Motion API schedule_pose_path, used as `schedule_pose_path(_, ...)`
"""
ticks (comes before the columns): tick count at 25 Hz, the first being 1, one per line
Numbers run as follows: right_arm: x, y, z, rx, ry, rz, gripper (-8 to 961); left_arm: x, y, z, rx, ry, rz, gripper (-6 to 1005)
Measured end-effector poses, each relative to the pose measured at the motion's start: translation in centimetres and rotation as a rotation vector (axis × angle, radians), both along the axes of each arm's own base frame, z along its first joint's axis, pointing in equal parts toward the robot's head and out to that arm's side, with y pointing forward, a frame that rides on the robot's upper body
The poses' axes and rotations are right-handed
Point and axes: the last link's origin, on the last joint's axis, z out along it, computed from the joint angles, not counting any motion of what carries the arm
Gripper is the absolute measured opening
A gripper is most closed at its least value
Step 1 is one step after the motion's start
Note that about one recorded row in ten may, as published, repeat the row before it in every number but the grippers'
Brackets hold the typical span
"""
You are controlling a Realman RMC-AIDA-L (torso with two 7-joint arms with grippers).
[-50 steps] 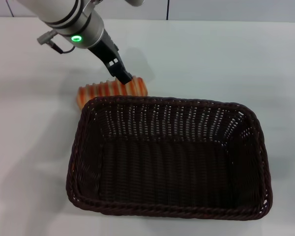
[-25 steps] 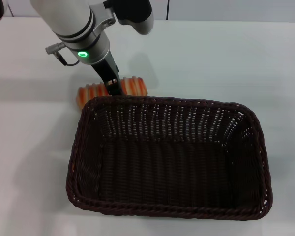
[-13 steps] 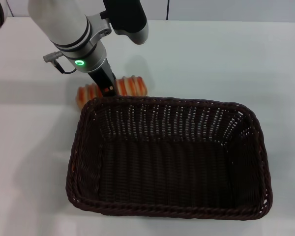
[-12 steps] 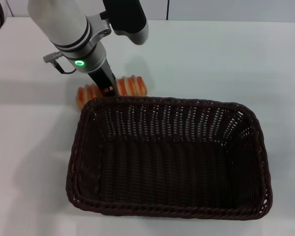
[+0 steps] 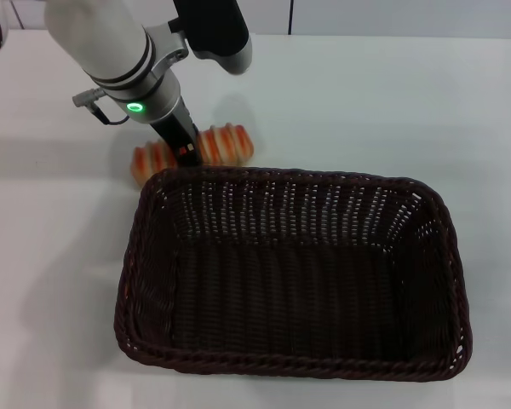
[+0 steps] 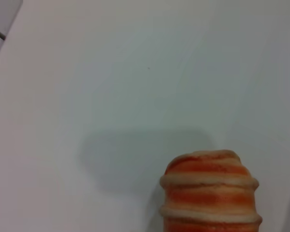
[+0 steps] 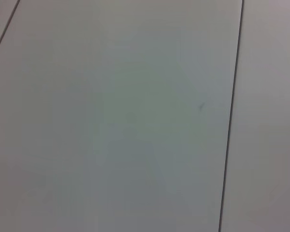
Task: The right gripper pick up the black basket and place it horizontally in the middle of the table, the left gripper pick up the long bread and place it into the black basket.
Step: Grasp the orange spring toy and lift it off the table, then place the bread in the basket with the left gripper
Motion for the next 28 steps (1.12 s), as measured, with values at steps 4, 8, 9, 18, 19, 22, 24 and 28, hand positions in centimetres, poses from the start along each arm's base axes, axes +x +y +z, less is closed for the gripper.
schedule_pose_path(4,0.1,0.1,0.0,-0.002,-0.001,-0.006,367,1.3,0.6,1.1,0.04,-0.03,-0.043,723)
schedule_pose_path(8,0.2,0.3,0.1,-0.006,-0.002,-0.011,367,4.9,1.0,4.3,0.101,-0.106,-0.12,652)
schedule_pose_path(9,0.1,0.4,0.1,-0.006,-0.004,-0.008,367,6.9,0.6,6.0,0.103,-0.127,-0.156,635)
schedule_pose_path(18,-0.1,1.1,0.3,-0.002,-0.011,-0.001,367,13.4,-5.4,8.6,-0.09,-0.205,-0.267,556)
schedule_pose_path(19,-0.1,1.2,0.3,-0.003,-0.013,0.0,367,14.1,-6.4,8.5,-0.13,-0.215,-0.279,548)
schedule_pose_path(22,-0.2,1.4,0.3,-0.005,-0.017,0.004,367,15.1,-8.7,7.4,-0.203,-0.205,-0.301,523)
schedule_pose_path(24,-0.2,1.5,0.3,-0.005,-0.019,0.004,367,15.2,-9.5,6.8,-0.223,-0.19,-0.307,504)
schedule_pose_path(28,-0.3,1.7,0.4,-0.002,-0.02,0.006,367,14.2,-11.0,5.2,-0.283,-0.139,-0.28,484)
